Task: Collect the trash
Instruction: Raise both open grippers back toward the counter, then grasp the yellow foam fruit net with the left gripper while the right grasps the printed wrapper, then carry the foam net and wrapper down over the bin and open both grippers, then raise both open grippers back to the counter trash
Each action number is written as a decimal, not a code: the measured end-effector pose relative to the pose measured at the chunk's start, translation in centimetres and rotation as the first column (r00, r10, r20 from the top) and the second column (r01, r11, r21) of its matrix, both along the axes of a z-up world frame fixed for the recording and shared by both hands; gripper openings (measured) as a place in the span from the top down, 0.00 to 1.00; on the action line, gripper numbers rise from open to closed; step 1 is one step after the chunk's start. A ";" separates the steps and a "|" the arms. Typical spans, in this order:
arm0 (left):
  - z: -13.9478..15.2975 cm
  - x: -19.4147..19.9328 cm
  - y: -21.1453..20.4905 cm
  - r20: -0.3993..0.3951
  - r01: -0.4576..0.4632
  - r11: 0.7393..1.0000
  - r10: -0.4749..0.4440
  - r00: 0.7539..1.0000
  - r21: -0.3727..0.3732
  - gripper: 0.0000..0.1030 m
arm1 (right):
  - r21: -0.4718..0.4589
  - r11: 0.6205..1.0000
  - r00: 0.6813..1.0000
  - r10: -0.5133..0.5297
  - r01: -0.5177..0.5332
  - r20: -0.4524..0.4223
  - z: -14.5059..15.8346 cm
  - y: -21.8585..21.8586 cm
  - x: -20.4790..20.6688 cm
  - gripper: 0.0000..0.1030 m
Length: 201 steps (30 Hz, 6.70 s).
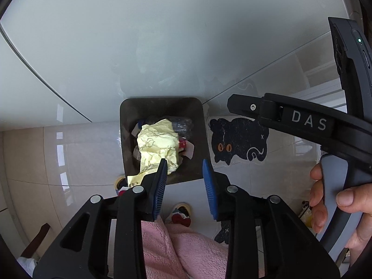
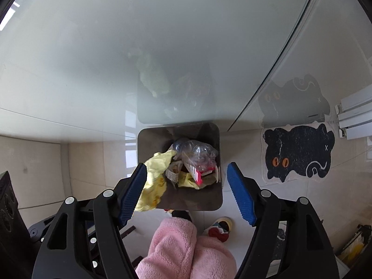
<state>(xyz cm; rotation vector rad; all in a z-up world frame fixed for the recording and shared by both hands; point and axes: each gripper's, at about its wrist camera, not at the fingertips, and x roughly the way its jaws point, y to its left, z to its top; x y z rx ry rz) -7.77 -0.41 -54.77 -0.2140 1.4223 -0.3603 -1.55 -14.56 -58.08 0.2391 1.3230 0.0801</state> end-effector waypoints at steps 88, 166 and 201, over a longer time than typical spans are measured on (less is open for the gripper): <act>28.6 28.8 4.5 0.470 0.022 0.992 -0.077 0.879 0.122 0.92 | -0.044 0.996 0.911 0.091 -0.080 0.401 29.1 -0.7 15.0 0.76; -4.6 0.4 0.3 -0.029 -0.050 0.996 0.052 0.998 0.071 0.61 | 0.151 0.988 0.999 -0.032 0.035 -0.028 -6.3 -1.1 0.9 0.39; 33.1 7.9 2.3 0.474 -0.009 0.997 -0.028 0.880 0.075 0.08 | 0.136 0.991 0.847 -0.076 0.005 0.526 32.0 -8.8 0.8 0.05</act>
